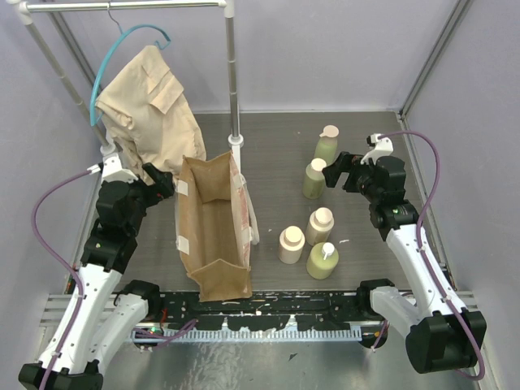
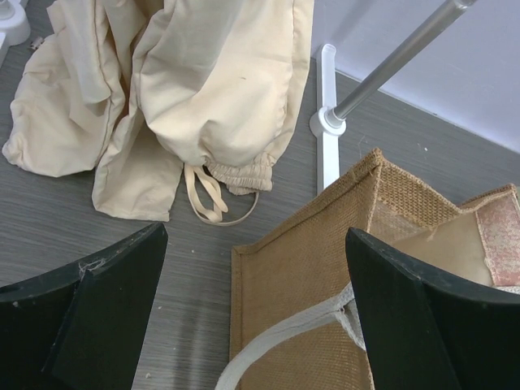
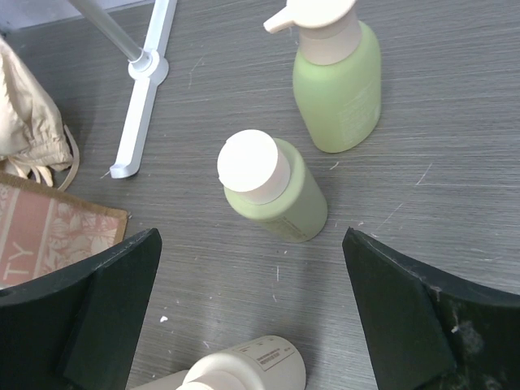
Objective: Place the personal care products into the canvas bag
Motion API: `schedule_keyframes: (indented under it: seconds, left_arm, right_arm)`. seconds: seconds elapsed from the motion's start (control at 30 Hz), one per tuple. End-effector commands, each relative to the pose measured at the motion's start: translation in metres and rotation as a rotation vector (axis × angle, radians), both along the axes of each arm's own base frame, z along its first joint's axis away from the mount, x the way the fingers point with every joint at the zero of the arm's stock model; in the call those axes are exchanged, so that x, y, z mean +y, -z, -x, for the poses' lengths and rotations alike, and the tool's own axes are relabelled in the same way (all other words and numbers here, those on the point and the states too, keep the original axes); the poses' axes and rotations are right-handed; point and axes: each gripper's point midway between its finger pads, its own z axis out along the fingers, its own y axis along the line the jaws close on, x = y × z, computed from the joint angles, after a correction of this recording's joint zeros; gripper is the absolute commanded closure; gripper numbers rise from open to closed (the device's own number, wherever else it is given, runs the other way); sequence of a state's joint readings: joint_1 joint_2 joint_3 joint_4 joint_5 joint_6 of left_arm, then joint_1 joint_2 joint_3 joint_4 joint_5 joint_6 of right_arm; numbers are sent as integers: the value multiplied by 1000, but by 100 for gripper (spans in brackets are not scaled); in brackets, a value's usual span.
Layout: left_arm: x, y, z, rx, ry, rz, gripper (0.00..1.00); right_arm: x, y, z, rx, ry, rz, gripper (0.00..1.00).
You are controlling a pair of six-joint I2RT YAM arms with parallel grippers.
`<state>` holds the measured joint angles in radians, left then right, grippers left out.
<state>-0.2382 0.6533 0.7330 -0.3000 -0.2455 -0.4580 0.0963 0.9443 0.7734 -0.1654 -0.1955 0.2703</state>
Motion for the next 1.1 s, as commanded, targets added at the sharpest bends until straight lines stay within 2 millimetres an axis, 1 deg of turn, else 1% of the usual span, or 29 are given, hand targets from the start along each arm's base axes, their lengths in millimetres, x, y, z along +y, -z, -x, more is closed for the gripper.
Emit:
schedule_keyframes:
  seconds: [0.0, 0.03, 0.13, 0.27, 0.3, 0.4, 0.5, 0.6, 0.7, 0.8, 0.87, 0.97, 1.03, 1.07]
  left_arm:
    - [2, -19, 0, -44, 6, -30, 2]
    - [1, -22, 1, -51, 22, -52, 2]
    - [1, -41, 3, -59, 53, -115, 2]
    - [-2, -63, 8, -8, 104, -175, 2]
    - [-4, -65, 8, 16, 116, -184, 2]
    - [-6, -72, 10, 84, 148, -215, 2]
    - [-5, -71, 13, 177, 167, -254, 2]
    - [-9, -63, 13, 261, 207, -271, 2]
    - [-24, -52, 15, 319, 297, -257, 2]
    - [-26, -32, 28, 419, 320, -268, 2]
    - [-28, -17, 41, 476, 339, -263, 2]
    - [-37, 6, 56, 523, 384, -238, 2]
    - [-41, 20, 60, 544, 403, -227, 2]
    - [-44, 24, 59, 543, 409, -220, 2]
  right_arm:
    - [-11, -24, -9, -86, 72, 10, 0]
    - [-13, -25, -10, -84, 82, 16, 0]
    - [-20, -26, -10, -61, 97, 69, 0]
    - [-26, -24, -11, 59, 94, 140, 0]
    - [-28, -33, -14, 71, 100, 149, 0]
    - [-31, -40, -20, 125, 112, 177, 0]
    - [-33, -52, -27, 128, 123, 182, 0]
    - [-34, -64, -34, 125, 135, 185, 0]
    - [-33, -68, -39, 139, 134, 188, 0]
    - [-35, -65, -39, 150, 136, 199, 0]
    - [-36, -63, -39, 152, 138, 210, 0]
    - [-36, -63, -42, 156, 135, 215, 0]
    - [-34, -60, -45, 171, 123, 214, 0]
    - [-33, -57, -47, 179, 121, 214, 0]
